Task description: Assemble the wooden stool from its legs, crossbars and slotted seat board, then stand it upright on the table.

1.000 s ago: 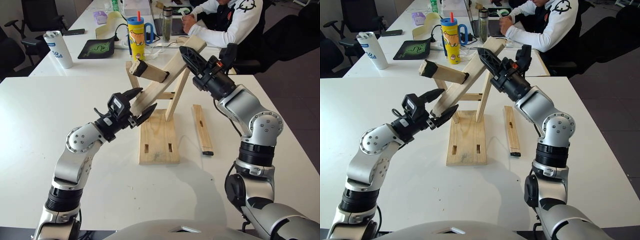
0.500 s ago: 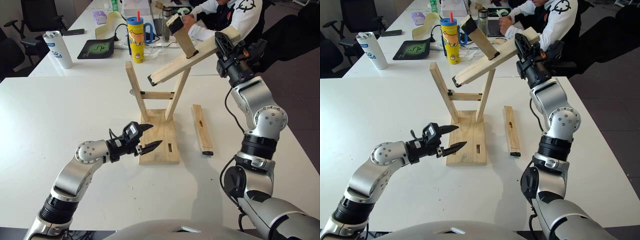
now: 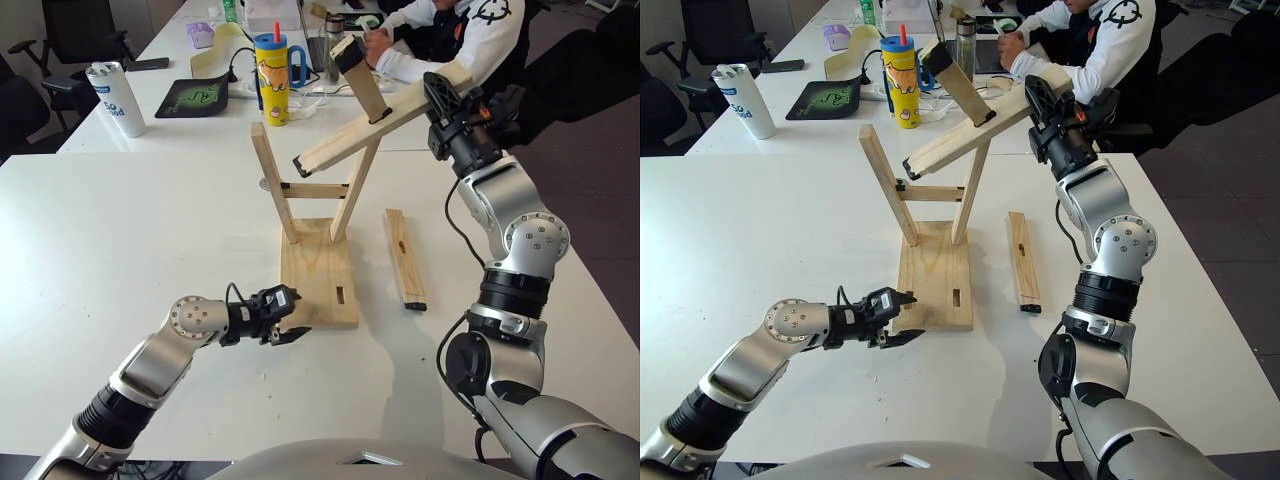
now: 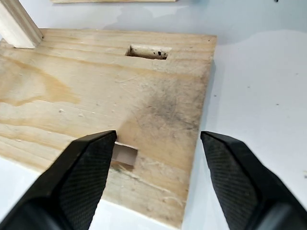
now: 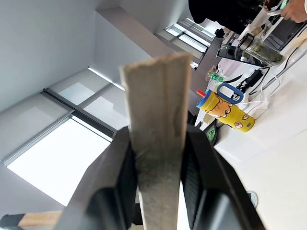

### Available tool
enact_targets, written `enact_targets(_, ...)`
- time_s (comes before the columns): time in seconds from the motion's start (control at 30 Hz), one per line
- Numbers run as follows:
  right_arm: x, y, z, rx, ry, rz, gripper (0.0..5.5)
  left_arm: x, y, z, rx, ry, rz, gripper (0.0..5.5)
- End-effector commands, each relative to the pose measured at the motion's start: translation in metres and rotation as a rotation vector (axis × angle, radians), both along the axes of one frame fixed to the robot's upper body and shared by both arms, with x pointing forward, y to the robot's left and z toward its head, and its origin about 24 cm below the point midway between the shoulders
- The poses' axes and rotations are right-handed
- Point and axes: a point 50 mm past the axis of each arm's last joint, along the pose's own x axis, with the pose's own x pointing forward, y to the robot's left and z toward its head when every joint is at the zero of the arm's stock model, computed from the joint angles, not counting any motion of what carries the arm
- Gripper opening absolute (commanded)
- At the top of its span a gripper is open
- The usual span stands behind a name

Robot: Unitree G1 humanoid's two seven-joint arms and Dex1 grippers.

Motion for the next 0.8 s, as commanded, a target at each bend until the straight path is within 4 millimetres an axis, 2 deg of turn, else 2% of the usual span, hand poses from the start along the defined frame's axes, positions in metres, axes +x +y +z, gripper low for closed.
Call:
enact_targets(0.03, 0.001, 0.004, 0.005, -0.002, -0.006, 0.01, 1.05, 0.008, -0.002, -0.01, 0.056, -0.022, 0.003, 3.27)
enact_targets(0.3, 0.0, 0.005, 0.004, -0.07, -0.022, 0.009, 1.05, 0.038, -0.028, -0.012, -0.065, -0.11, 0.067, 3.27)
enact_targets(0.43, -0.002, 0.011, -0.004, -0.222, -0.04, 0.038, 1.05, 0.044, -0.032, -0.013, -0.107, -0.116, 0.094, 3.27)
enact_targets(0.63, -0.002, 0.012, -0.03, -0.586, -0.038, 0.046, 1.05, 0.059, -0.03, -0.014, -0.137, -0.177, 0.184, 3.27)
enact_targets(0.8, 0.0, 0.01, -0.043, -0.647, -0.021, 0.014, 1.05, 0.071, -0.032, -0.014, -0.168, -0.211, 0.219, 3.27)
